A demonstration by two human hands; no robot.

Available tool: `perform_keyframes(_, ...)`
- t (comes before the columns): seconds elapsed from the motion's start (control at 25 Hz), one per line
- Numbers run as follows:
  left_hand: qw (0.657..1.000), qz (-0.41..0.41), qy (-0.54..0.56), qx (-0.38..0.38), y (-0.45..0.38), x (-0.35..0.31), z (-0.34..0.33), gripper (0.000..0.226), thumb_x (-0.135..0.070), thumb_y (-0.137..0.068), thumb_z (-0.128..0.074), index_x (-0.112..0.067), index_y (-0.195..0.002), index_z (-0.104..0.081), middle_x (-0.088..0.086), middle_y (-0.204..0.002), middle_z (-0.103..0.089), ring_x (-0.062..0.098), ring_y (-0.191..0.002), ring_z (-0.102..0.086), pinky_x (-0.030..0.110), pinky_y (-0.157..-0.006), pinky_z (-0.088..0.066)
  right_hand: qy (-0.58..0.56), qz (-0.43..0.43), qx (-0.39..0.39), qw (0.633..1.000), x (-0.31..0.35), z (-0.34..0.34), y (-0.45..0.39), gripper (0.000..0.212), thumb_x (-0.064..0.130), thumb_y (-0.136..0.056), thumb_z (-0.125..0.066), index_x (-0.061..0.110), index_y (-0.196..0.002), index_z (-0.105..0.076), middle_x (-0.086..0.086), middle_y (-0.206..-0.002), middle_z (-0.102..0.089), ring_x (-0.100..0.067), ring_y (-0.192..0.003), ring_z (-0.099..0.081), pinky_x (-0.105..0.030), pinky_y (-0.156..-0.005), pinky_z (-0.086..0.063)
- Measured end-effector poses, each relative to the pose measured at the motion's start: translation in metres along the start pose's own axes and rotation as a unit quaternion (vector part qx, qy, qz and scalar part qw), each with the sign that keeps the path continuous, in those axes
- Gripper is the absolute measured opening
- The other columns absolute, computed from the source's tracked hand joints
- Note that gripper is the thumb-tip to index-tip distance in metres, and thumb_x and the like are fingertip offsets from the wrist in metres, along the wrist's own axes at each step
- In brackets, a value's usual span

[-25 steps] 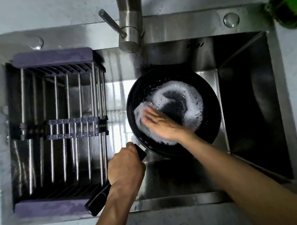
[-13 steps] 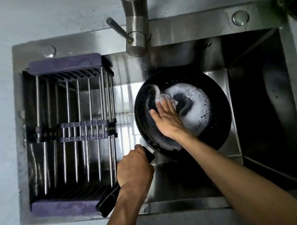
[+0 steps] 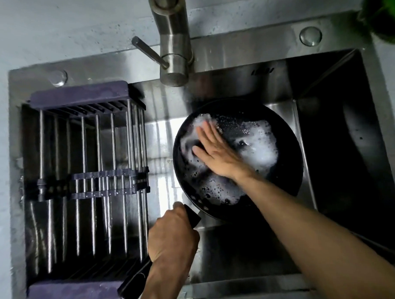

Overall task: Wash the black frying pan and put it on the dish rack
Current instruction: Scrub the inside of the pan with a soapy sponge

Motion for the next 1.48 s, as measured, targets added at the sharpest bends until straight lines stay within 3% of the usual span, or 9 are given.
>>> perform_keyframes(0.12,1.0,0.004,0.0,-0.005,0.0,0.003,0.004,0.023,-0.017,-0.086,-0.051,-0.018,-0.109,-0.049,0.002,-0.101,-0.065,0.025,-0.096,-0.065,0.029,-0.066,-0.038,0.175,-0.146,0.005,0.974,-0.059,0.02,0.022,0.074,0.061,-0.102,-0.015,0.02,-0.159,0.008,-0.001,-0.163,0.028,-0.017,-0.149,0.028,-0.043,-0.125,0.003)
perform_keyframes(0.28,1.0,-0.001,-0.006,-0.005,0.003,-0.001,0.002,0.023,-0.018,-0.087,-0.051,-0.019,-0.11,-0.048,0.001,-0.101,-0.064,0.024,-0.095,-0.065,0.029,-0.065,-0.038,0.258,0.041,0.054,0.964,-0.046,0.033,0.002,0.072,0.058,-0.102,-0.012,0.015,-0.159,0.004,-0.001,-0.165,0.02,-0.016,-0.15,0.026,-0.033,-0.121,0.013)
perform_keyframes(0.44,1.0,0.007,-0.002,-0.006,0.002,0.002,0.004,0.024,-0.015,-0.087,-0.051,-0.018,-0.11,-0.049,0.002,-0.101,-0.064,0.024,-0.095,-0.065,0.029,-0.065,-0.038,0.365,-0.112,-0.008,0.924,-0.091,0.061,0.036,0.076,0.057,-0.098,-0.001,0.009,-0.157,0.009,-0.01,-0.166,0.015,-0.024,-0.152,0.018,-0.039,-0.122,0.011)
perform_keyframes(0.72,1.0,0.013,0.012,-0.01,0.001,0.003,0.002,0.027,-0.017,-0.087,-0.056,-0.018,-0.113,-0.048,0.0,-0.097,-0.061,0.022,-0.089,-0.061,0.028,-0.065,-0.038,0.303,-0.197,0.052,0.931,-0.081,0.048,0.085,0.083,0.063,-0.098,-0.003,0.008,-0.159,-0.002,-0.011,-0.166,0.015,-0.027,-0.152,0.02,-0.042,-0.123,0.011)
perform_keyframes(0.88,1.0,0.012,0.01,-0.007,-0.001,0.003,0.001,0.027,-0.015,-0.086,-0.055,-0.018,-0.112,-0.049,0.001,-0.099,-0.061,0.023,-0.092,-0.062,0.028,-0.065,-0.037,-0.015,-0.074,0.221,0.972,0.005,-0.03,0.092,0.068,0.06,-0.103,-0.018,0.021,-0.16,-0.015,0.006,-0.165,0.02,-0.008,-0.146,0.027,-0.037,-0.121,0.009)
perform_keyframes(0.96,1.0,0.015,0.005,-0.006,-0.001,0.002,0.002,0.026,-0.015,-0.086,-0.054,-0.018,-0.112,-0.05,0.002,-0.102,-0.062,0.024,-0.096,-0.063,0.028,-0.066,-0.037,0.055,-0.078,0.177,0.979,-0.017,-0.005,0.07,0.066,0.058,-0.104,-0.018,0.026,-0.16,-0.007,0.009,-0.165,0.018,-0.005,-0.145,0.026,-0.035,-0.119,0.009)
perform_keyframes(1.08,1.0,0.02,-0.005,-0.016,0.0,0.003,0.0,0.024,-0.011,-0.088,-0.052,-0.017,-0.111,-0.049,0.0,-0.093,-0.06,0.022,-0.091,-0.063,0.028,-0.064,-0.037,0.162,-0.147,0.157,0.963,-0.055,0.0,0.12,0.069,0.059,-0.103,-0.021,0.018,-0.158,-0.023,-0.001,-0.168,-0.003,-0.018,-0.154,0.003,-0.03,-0.121,0.003)
perform_keyframes(1.2,1.0,0.012,-0.005,-0.014,-0.001,0.002,-0.001,0.026,-0.013,-0.088,-0.052,-0.017,-0.114,-0.049,0.002,-0.099,-0.062,0.023,-0.094,-0.063,0.029,-0.066,-0.038,-0.018,-0.073,0.193,0.978,-0.008,-0.031,0.126,0.049,0.056,-0.103,-0.031,0.024,-0.129,-0.058,0.004,-0.148,-0.032,-0.017,-0.134,-0.042,-0.035,-0.118,-0.026)
perform_keyframes(1.48,1.0,0.015,-0.008,-0.023,-0.001,0.003,0.0,0.025,-0.013,-0.086,-0.057,-0.017,-0.11,-0.051,0.002,-0.097,-0.061,0.025,-0.093,-0.063,0.029,-0.065,-0.036,-0.012,-0.065,0.205,0.977,0.007,-0.016,0.155,0.057,0.052,-0.106,-0.023,0.018,-0.139,-0.054,0.0,-0.148,-0.05,-0.015,-0.138,-0.041,-0.026,-0.112,-0.028)
Point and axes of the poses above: each hand's wrist, its own y-axis away from the middle knuckle, its own z-axis out of the back of the hand, x = y × z, the point moved 5 cm from there along -y, towards the middle knuckle
